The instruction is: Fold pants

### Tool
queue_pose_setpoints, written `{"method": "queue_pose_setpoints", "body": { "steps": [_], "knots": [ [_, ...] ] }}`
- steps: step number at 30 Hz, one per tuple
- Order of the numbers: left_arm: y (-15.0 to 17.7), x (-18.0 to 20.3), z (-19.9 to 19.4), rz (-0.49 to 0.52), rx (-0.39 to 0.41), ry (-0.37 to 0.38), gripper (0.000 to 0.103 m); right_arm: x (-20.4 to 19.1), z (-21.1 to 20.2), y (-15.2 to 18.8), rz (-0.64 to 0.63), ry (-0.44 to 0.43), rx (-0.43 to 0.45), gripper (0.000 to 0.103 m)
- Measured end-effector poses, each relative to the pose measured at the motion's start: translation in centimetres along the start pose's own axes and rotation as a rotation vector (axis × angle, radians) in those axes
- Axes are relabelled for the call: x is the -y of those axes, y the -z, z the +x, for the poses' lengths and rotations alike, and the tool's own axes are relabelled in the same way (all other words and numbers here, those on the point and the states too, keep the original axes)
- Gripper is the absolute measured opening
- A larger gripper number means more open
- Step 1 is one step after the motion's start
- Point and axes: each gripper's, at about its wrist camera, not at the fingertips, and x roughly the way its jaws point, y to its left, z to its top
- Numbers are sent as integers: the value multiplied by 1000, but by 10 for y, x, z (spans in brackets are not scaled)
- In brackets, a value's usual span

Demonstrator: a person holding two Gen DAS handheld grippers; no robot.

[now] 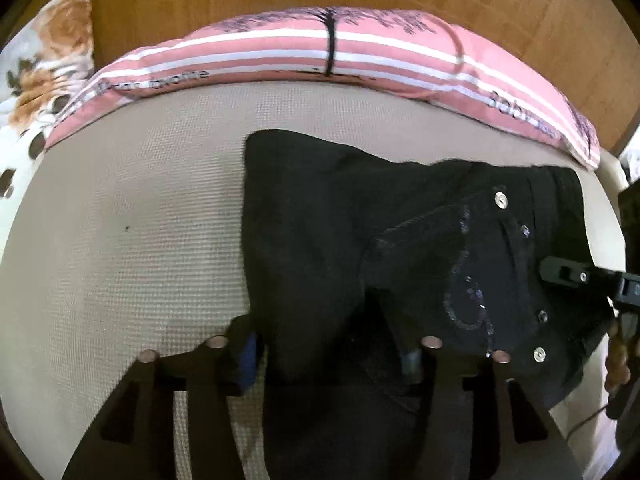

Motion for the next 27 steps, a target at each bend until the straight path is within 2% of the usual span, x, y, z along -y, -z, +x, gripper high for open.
{"method": "queue_pose_setpoints", "body": {
  "steps": [1, 5, 10, 16, 21, 24, 27],
  "knots": [
    [1, -1, -1, -9, 3, -8, 63, -2, 0, 0, -5, 11, 2, 44],
    [10, -1, -12, -27, 9, -47, 66, -13, -8, 6, -43, 100, 6, 53],
    [36, 11, -30, 13, 24, -94, 66, -31, -25, 28, -110, 202, 27, 54],
    [68, 18, -43, 44, 44, -145, 70, -36, -54, 65, -129, 236, 50, 57],
    [77, 19, -46, 43, 54, -175, 72, -32, -51, 80, -139, 302, 38, 58],
    [76, 24, -53, 26, 52, -219, 72, -30, -53, 79, -126, 311, 45, 58],
    [81, 32, -66, 29, 57, -265, 72, -45, -61, 82, -148, 358, 64, 60]
  ]
}}
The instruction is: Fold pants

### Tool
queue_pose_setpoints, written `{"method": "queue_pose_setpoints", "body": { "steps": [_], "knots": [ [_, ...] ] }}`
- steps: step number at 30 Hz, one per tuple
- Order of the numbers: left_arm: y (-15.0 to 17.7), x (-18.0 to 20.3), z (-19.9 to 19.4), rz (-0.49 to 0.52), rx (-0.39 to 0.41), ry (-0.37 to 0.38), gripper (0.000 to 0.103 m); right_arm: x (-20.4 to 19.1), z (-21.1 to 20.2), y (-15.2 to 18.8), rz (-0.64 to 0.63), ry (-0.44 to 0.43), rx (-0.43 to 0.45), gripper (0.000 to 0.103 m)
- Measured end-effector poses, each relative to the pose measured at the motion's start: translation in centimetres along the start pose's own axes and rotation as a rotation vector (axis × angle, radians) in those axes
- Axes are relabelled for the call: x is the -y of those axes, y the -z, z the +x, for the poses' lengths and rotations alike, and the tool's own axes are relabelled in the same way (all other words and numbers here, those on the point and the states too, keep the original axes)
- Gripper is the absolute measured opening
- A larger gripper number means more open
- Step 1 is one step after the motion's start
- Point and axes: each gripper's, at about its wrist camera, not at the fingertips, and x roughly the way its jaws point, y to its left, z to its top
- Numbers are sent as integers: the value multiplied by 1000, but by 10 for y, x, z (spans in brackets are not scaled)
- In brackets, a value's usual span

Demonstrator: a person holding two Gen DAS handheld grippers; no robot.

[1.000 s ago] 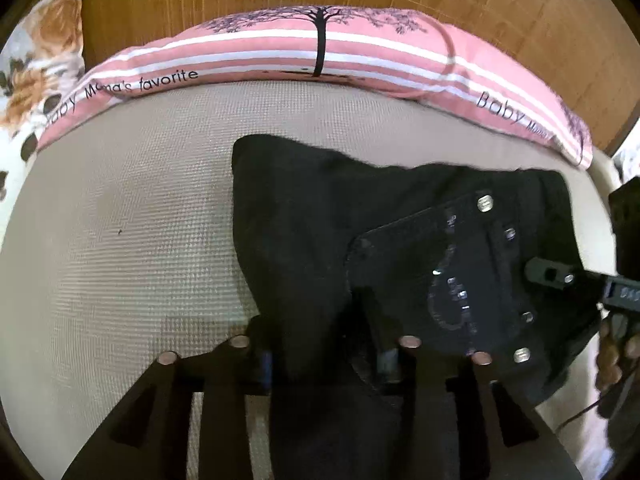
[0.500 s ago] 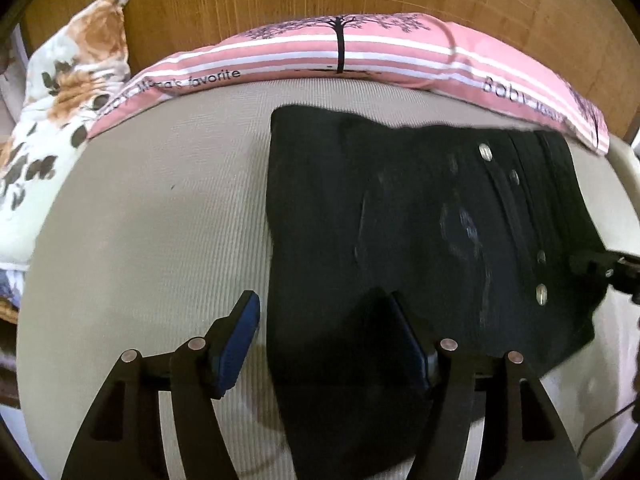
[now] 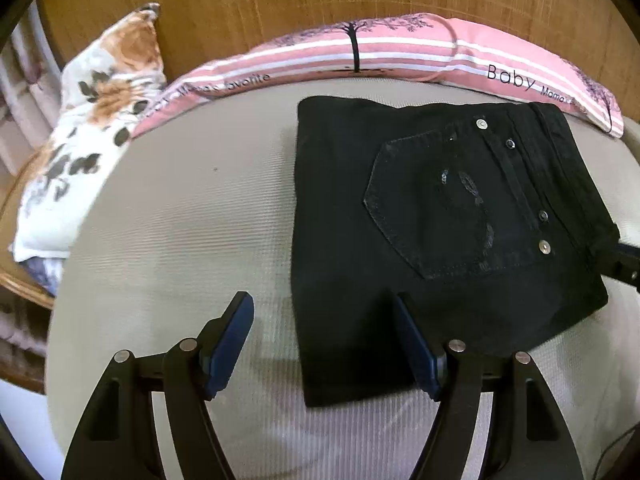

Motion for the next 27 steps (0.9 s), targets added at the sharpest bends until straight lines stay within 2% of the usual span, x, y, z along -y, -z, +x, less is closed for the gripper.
{"method": "queue_pose_setpoints", "body": {
  "steps": [2, 4, 5, 9, 19, 27],
  "knots": [
    [4, 1, -11, -5, 3, -17, 78, -11, -10, 2, -29, 40, 23, 62],
    [8, 2, -25, -23, 17, -31, 82, -26, -23, 5, -60, 76, 61, 83],
    [10, 2, -31, -30, 25, -29, 84, -32, -28, 7, -71, 88, 78, 88],
    [18, 4, -55, -61, 48, -24, 88, -63, -47, 19, -130, 154, 155, 98],
    [38, 1, -81, -87, 57, -57, 89, -108, -66, 40, -210, 217, 178, 101],
    [48, 7, -88, -69, 64, -60, 89, -108, -67, 48, -195, 213, 153, 101]
  ]
}}
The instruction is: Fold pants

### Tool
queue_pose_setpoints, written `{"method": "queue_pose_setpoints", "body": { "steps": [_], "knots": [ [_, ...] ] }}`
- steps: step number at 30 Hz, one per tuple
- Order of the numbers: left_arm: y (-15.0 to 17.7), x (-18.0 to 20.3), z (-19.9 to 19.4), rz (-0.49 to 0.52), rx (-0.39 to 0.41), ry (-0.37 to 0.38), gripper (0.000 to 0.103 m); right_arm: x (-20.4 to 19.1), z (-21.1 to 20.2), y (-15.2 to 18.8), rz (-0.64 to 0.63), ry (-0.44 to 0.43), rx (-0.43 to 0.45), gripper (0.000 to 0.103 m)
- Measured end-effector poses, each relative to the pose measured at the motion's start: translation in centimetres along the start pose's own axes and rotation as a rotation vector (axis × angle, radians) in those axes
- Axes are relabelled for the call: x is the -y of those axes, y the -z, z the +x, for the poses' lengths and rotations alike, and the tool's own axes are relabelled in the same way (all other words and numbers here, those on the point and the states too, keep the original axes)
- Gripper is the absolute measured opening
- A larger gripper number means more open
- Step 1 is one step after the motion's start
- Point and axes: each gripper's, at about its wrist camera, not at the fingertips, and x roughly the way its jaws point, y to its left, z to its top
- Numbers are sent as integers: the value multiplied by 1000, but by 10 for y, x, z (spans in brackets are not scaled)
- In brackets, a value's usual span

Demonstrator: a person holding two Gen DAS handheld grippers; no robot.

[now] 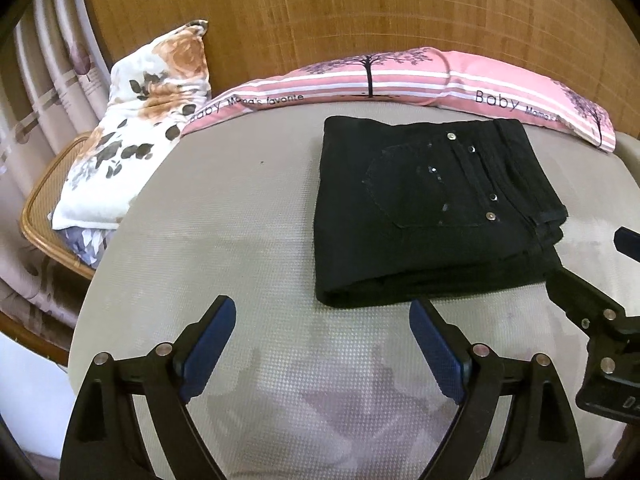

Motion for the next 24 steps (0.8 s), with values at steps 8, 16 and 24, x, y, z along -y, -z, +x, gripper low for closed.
{"method": "queue_pose_setpoints", "body": {
  "steps": [8, 16, 24],
  "knots": [
    [2, 6, -3, 6, 7, 14, 89, 4, 3, 6, -5, 9, -14, 101],
    [3, 7, -3, 9, 8, 19, 89, 7, 8, 8, -2, 11, -32, 101],
    [2, 9, -1, 20, 16, 18, 89, 8, 13, 10, -2, 13, -50, 101]
  ]
}}
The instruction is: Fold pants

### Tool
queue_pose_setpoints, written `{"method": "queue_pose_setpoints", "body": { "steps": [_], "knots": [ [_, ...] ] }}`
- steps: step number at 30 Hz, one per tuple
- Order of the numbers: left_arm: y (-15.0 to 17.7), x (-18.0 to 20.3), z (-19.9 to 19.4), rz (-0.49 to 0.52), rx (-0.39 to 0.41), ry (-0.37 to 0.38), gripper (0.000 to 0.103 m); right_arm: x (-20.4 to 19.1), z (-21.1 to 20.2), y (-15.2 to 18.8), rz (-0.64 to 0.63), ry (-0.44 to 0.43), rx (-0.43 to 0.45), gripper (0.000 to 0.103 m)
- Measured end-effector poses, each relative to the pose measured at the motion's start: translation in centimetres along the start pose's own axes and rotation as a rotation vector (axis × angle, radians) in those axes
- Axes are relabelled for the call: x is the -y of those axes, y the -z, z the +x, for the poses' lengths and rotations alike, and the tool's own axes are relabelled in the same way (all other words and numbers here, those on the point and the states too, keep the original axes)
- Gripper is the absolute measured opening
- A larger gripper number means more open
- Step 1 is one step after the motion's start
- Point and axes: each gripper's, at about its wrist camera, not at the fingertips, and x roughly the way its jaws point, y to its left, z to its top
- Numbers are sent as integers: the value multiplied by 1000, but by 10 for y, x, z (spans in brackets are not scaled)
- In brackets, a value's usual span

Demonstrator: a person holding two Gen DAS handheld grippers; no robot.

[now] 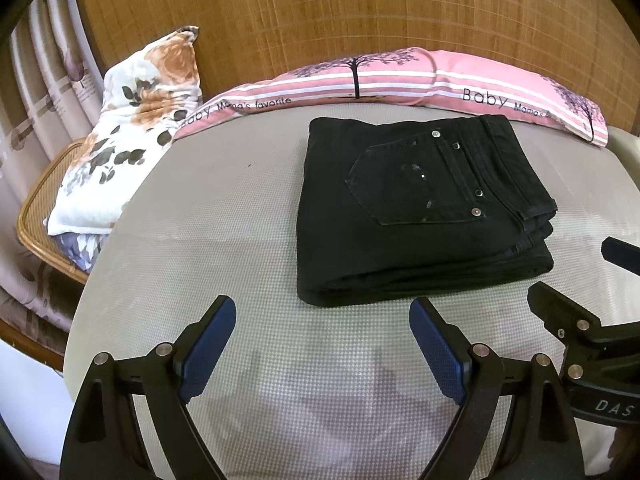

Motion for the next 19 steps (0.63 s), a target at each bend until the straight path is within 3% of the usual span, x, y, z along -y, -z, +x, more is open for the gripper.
{"method": "queue_pose_setpoints", "body": {
  "steps": [19],
  "knots": [
    [0, 1, 6, 4, -10, 15, 88, 5, 3, 2, 10, 14, -19, 101]
  ]
}}
